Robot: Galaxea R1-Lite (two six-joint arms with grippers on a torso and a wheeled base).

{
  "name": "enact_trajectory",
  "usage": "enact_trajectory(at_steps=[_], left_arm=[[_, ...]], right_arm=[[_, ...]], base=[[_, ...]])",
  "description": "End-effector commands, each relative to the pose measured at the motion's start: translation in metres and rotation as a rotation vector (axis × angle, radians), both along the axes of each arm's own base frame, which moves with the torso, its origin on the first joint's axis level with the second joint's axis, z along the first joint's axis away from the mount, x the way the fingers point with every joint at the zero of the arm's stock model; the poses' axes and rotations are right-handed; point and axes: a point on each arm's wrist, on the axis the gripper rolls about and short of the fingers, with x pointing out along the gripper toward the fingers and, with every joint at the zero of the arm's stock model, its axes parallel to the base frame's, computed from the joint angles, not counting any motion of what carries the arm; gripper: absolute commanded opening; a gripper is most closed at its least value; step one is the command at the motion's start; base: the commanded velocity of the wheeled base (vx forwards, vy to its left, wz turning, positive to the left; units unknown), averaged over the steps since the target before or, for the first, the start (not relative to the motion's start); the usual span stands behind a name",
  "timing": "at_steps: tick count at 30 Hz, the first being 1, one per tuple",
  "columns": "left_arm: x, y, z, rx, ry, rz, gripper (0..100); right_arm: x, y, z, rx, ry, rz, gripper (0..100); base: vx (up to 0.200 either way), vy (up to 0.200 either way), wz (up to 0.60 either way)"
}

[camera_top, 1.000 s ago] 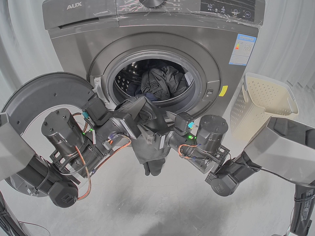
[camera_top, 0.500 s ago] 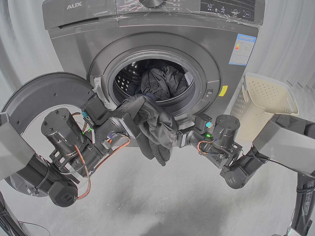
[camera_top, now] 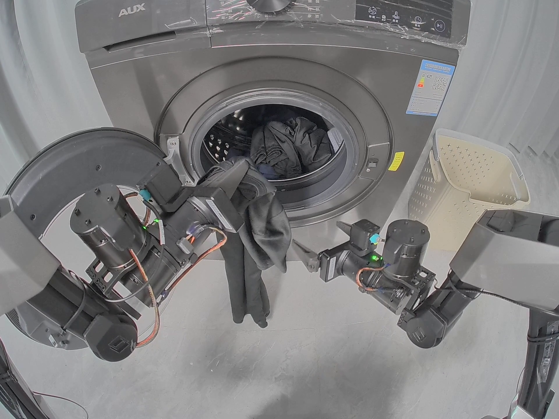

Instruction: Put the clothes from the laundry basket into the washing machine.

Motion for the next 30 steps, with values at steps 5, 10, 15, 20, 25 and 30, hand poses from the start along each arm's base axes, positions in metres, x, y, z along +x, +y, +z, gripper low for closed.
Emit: enact_trajectory(at_steps=[5,10,15,20,25,30], left_arm=[[0.003,0.001,0.005,-0.016,-0.018,0.02,0],[0.006,0.003,0.006,-0.017,-0.021,0.029,0],[0.007,0.005,0.007,-0.02,-0.025,0.036,0],[0.008,0.005,0.006,-0.02,-0.025,0.036,0],[0.008,0.005,0.006,-0.018,-0.022,0.036,0],[0.008,0.005,0.006,-0.019,-0.023,0.036,0]], right_arm=[[-0.038,0.015,0.0,-0.025,0.034,0.095,100],[-0.047,0.024,0.0,-0.027,0.036,0.128,100],[-0.046,0.035,0.001,-0.017,0.019,0.15,100],[-0.037,0.046,-0.009,-0.019,0.015,0.155,100],[-0.028,0.059,-0.014,-0.02,-0.007,0.17,100],[-0.015,0.07,-0.023,-0.011,-0.023,0.167,100]], base=[[0.0,0.0,0.0],[0.0,0.0,0.0],[0.0,0.0,0.0],[0.0,0.0,0.0],[0.0,0.0,0.0],[0.0,0.0,0.0]])
